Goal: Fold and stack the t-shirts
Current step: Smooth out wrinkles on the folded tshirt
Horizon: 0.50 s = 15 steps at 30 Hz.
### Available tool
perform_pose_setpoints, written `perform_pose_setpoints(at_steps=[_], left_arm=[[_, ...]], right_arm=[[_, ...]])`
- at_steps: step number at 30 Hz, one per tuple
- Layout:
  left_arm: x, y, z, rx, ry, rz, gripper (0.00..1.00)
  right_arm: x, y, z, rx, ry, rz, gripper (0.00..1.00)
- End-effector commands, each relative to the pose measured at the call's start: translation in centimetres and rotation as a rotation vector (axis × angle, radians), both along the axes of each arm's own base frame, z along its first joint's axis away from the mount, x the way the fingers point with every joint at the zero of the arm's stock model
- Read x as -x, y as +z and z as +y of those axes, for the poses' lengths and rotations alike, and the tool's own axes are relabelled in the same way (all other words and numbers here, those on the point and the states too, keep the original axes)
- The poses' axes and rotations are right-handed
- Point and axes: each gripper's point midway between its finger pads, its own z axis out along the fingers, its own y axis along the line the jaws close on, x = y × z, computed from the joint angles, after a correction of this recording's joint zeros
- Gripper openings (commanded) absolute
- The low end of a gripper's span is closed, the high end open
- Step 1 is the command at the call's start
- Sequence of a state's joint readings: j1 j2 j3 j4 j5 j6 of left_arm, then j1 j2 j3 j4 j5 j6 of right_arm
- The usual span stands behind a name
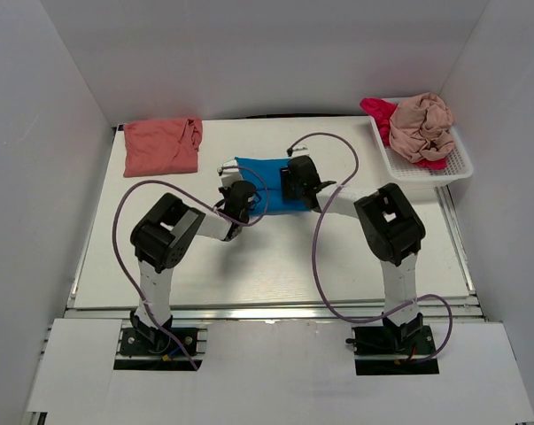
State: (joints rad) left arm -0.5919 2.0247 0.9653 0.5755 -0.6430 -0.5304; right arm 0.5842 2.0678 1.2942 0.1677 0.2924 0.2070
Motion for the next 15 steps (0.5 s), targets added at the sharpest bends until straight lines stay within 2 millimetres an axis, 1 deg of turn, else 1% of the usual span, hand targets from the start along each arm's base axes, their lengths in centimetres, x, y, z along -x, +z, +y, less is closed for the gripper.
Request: perform_pose_setpoints(at_steps=[1, 4, 5, 7, 8, 9, 11, 12, 13, 14, 15], left_arm=[[0.3, 2.6, 0.9, -0.016, 0.009, -0.024, 0.00], [0.3, 4.5, 0.9, -0.014, 0.007, -0.043, 0.00], [0.1, 5.6, 0.7, -0.015, 0.002, -0.059, 0.00], [0.1, 8.5, 0.9, 0.000, 0.010, -0.103, 0.00], [0.1, 9.5, 1.0, -0.003, 0.004, -0.121, 0.00], [0.2, 11.6, 0.9, 0.013, -0.008, -0.154, 0.08], [0.4, 13.1, 0.8, 0.012, -0.031, -0.167, 0.15], [0.7, 13.3, 0.8, 0.009, -0.039, -0.157, 0.37], [0.9, 13.8, 0.8, 0.017, -0.045, -0.159, 0.42], [1.1, 13.9, 0.7, 0.031, -0.049, -0.152, 0.44], [1.8, 13.1, 0.7, 0.037, -0.068, -0.138, 0.53]], right_arm=[[1.6, -0.4, -2.6, 0.063, -0.077, 0.030, 0.58], [1.1, 2.4, -2.7, 0.052, -0.075, -0.053, 0.58], [0.8, 5.2, -2.5, 0.022, -0.070, -0.113, 0.58], [0.9, 8.6, -1.6, -0.001, -0.028, -0.224, 0.58], [1.1, 12.2, -1.3, -0.031, -0.016, -0.299, 0.59], [1.7, 13.5, -0.8, -0.040, 0.011, -0.333, 0.59], [2.2, 16.5, -0.6, -0.063, 0.037, -0.390, 0.61], [2.6, 16.9, -0.2, -0.076, 0.061, -0.386, 0.62], [3.0, 16.3, -0.4, -0.080, 0.052, -0.350, 0.62], [3.4, 16.6, -0.5, -0.096, 0.047, -0.343, 0.62], [4.1, 16.6, 0.0, -0.119, 0.077, -0.333, 0.62]])
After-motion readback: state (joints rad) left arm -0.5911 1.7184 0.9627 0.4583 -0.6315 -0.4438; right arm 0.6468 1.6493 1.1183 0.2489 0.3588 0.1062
